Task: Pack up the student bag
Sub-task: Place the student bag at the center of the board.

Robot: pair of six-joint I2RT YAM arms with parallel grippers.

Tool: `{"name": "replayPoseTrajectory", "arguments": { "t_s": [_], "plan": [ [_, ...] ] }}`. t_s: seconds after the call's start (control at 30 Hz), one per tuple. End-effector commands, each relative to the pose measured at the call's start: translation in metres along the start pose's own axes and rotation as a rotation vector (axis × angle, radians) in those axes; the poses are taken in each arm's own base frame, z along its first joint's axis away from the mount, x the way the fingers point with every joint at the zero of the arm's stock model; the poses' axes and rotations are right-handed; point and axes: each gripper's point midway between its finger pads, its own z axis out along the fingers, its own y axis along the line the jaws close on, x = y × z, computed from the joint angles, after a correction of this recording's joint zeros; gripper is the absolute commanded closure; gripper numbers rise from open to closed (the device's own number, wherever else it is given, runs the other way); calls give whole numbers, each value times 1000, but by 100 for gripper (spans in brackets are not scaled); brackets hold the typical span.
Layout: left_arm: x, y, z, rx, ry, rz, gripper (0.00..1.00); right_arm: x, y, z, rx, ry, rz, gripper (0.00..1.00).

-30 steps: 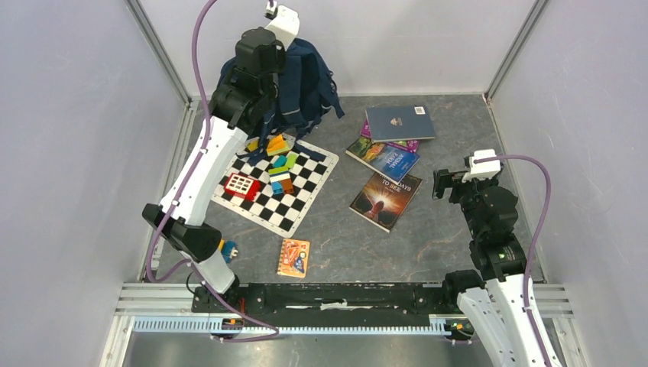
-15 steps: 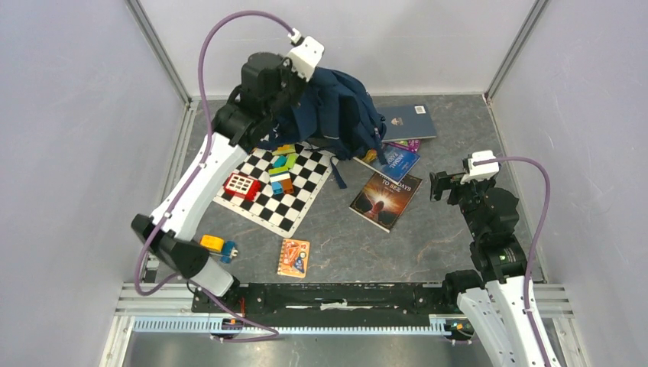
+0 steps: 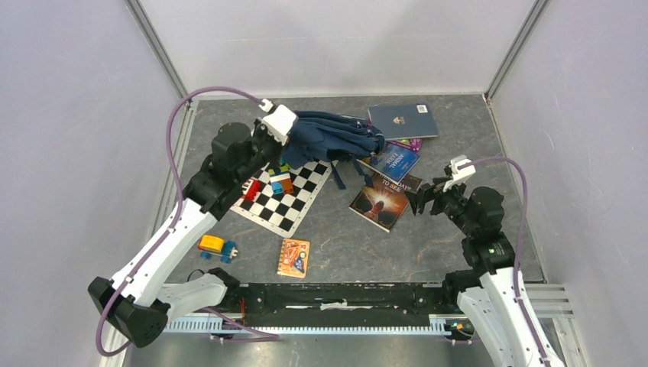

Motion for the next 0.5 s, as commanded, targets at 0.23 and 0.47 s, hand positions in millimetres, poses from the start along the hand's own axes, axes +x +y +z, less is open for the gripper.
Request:
{"name": "replayPoseTrajectory", "arguments": {
  "t_s": [0.23, 0.47],
  "plan": [
    [-26, -12, -16, 18, -204, -169, 98, -6, 51, 27, -324, -153, 6, 17],
    [-18, -14, -12, 7, -205, -207, 98, -7, 57, 64, -302, -159, -61, 25]
  ]
}}
